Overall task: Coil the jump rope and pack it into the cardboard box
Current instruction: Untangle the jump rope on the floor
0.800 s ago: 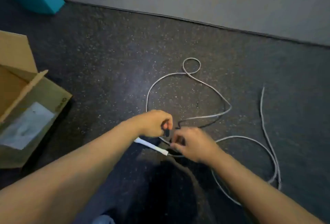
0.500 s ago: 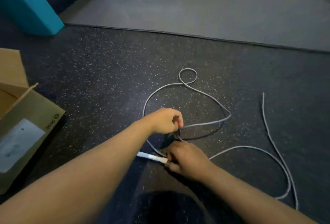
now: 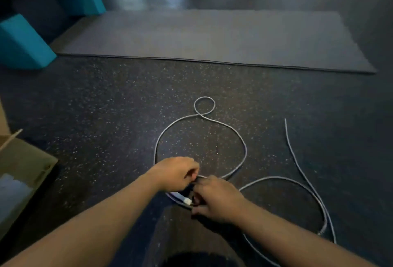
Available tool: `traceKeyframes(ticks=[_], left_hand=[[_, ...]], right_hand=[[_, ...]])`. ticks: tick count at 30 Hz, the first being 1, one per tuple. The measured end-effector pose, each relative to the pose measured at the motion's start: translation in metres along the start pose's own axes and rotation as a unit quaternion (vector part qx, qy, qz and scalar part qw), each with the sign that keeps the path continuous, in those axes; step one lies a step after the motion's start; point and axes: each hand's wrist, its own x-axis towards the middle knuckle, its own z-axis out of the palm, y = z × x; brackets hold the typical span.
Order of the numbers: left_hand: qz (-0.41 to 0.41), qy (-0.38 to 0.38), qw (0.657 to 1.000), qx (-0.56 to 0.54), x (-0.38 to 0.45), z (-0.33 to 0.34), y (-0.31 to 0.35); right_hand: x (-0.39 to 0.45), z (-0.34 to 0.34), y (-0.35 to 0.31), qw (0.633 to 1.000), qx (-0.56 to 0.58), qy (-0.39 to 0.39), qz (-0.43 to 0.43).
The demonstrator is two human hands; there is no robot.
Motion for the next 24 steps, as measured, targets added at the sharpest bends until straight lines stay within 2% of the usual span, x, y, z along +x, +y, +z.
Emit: traceKeyframes(ticks=[3, 4, 5, 8, 11, 14, 17, 20, 23, 24], left_hand=[[-0.011, 0.002, 1.0, -0.017, 0.003, 0.005, -0.002], [-0.013, -0.002, 1.0, -0.014, 0.003, 0.005, -0.003], [-0.012, 0.002, 1.0, -0.018, 0.003, 0.005, -0.003], [-0.031, 0.057, 0.995, -0.07, -0.001, 0.001, -0.003], [-0.03, 0.108, 0.983, -0.148, -0.004, -0.019, 0.01], [0.013, 0.183, 0.962, -0.201, -0.003, -0.057, 0.038], [0.067, 0.287, 0.937, -0.188, 0.005, -0.108, 0.059], [0.1, 0.353, 0.917, -0.157, 0.005, -0.138, 0.064], [0.098, 0.479, 0.871, -0.049, -0.011, -0.101, 0.041], [0.102, 0.492, 0.864, 0.01, -0.02, -0.075, 0.03]], right_hand=[[0.001, 0.027, -0.012, 0.991, -0.132, -0.023, -0.029], [0.001, 0.03, -0.015, 0.99, -0.138, -0.039, -0.008], [0.002, 0.034, -0.015, 0.99, -0.143, -0.013, 0.002], [0.004, 0.015, -0.004, 0.997, 0.006, 0.05, 0.052], [-0.004, -0.049, 0.018, 0.969, 0.179, 0.148, 0.083], [-0.012, -0.121, 0.04, 0.949, 0.234, 0.201, 0.062], [-0.016, -0.18, 0.056, 0.928, 0.262, 0.259, 0.049], [-0.02, -0.208, 0.063, 0.921, 0.265, 0.282, 0.041], [-0.023, -0.196, 0.066, 0.919, 0.271, 0.28, 0.055], [-0.023, -0.184, 0.068, 0.918, 0.276, 0.278, 0.06]])
